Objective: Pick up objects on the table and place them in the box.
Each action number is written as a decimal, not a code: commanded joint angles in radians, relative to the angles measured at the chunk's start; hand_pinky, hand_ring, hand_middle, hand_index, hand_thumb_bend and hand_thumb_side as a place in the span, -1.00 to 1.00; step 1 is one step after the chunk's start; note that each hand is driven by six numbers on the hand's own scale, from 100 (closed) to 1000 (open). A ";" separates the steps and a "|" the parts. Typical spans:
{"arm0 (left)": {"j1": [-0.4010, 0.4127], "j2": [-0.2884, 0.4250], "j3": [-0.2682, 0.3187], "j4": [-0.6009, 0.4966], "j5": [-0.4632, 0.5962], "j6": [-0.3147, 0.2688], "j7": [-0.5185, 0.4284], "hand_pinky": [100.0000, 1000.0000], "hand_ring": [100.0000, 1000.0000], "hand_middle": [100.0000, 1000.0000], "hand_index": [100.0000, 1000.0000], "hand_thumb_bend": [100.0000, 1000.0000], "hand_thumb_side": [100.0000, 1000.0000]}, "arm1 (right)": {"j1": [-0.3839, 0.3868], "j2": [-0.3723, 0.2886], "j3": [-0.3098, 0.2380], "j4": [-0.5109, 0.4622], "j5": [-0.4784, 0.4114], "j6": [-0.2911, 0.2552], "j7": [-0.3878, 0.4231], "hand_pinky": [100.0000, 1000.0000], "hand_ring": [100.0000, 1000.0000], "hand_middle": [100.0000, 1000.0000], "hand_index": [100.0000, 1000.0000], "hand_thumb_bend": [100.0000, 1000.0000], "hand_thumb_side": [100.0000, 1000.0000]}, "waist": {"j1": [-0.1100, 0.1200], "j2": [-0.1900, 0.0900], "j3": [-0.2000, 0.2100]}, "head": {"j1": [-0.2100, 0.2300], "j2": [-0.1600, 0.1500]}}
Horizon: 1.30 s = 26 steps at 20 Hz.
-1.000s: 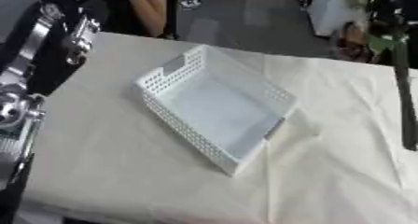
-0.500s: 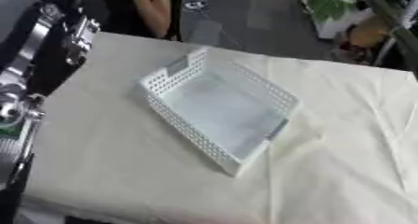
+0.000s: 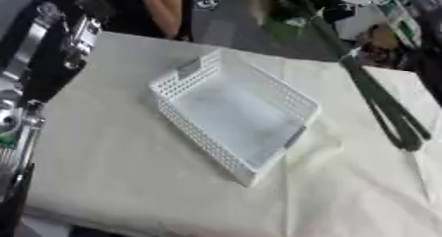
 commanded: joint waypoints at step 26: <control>-0.067 -0.031 -0.016 -0.014 0.022 -0.020 -0.026 0.51 0.99 1.00 1.00 -1.00 0.66 | 0.089 0.249 -0.023 0.262 0.183 -0.008 0.134 1.00 1.00 1.00 0.96 -0.29 0.18 | 0.016 0.021 0.029 | -0.086 -0.002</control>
